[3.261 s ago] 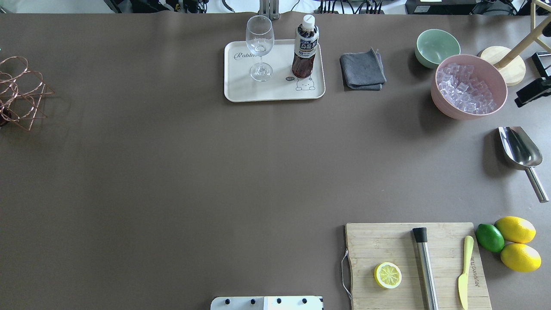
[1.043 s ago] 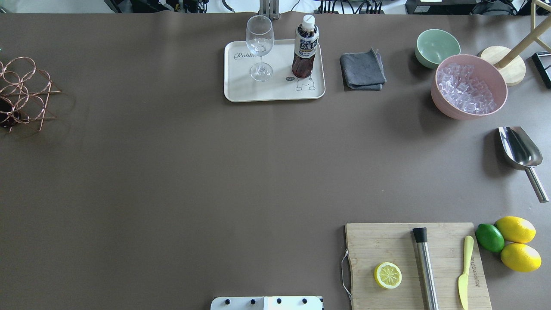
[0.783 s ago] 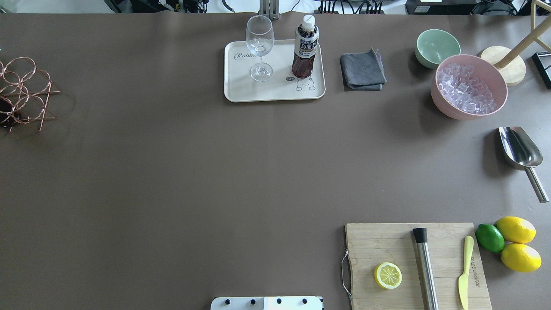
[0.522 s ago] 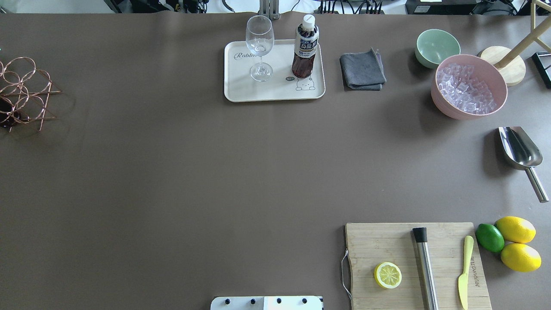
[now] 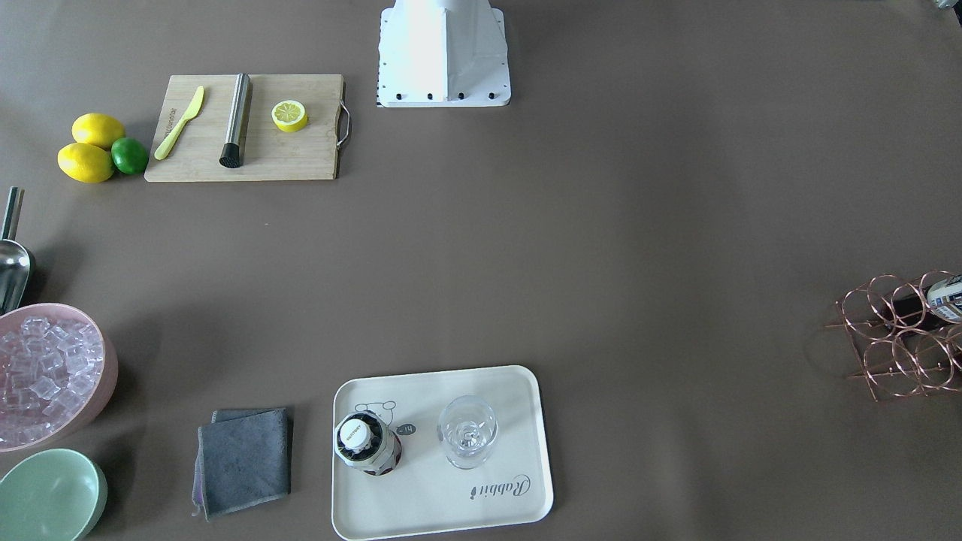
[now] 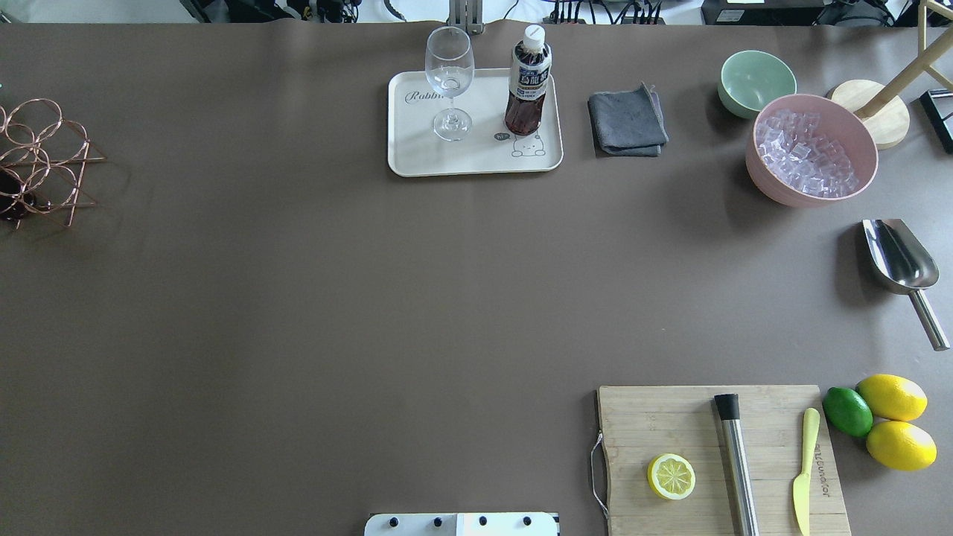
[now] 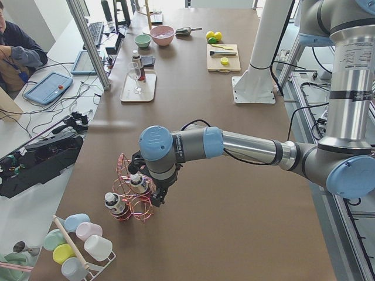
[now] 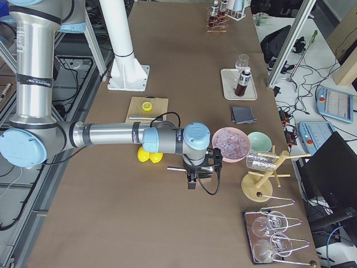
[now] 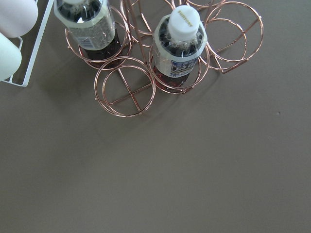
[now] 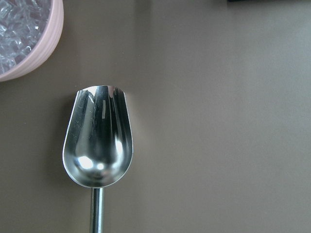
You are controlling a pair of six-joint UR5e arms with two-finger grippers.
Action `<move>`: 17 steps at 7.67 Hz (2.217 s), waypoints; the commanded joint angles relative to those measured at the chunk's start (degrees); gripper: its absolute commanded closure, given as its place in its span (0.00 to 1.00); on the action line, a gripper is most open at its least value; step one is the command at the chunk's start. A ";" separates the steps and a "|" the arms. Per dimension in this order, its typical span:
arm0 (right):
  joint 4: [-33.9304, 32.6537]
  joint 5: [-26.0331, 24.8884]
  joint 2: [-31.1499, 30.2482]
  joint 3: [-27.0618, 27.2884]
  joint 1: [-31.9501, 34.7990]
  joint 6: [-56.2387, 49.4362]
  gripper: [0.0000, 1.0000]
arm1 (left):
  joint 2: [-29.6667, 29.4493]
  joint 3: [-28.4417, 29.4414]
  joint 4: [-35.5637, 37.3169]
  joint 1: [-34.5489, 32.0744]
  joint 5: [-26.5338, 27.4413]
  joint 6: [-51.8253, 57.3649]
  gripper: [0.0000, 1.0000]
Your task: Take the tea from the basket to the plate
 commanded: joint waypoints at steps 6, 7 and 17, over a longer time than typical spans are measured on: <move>0.00 0.00 0.02 -0.06 0.00 -0.01 0.00 | 9.75 3.14 -23.63 3.02 0.08 -17.91 0.02; 0.00 0.00 0.02 -0.06 0.09 -0.01 0.00 | 8.44 4.27 -23.63 3.28 0.26 -22.19 0.02; 0.00 0.00 -0.07 -0.06 0.44 -0.01 0.00 | 7.81 3.75 -24.16 6.54 0.08 -34.54 0.02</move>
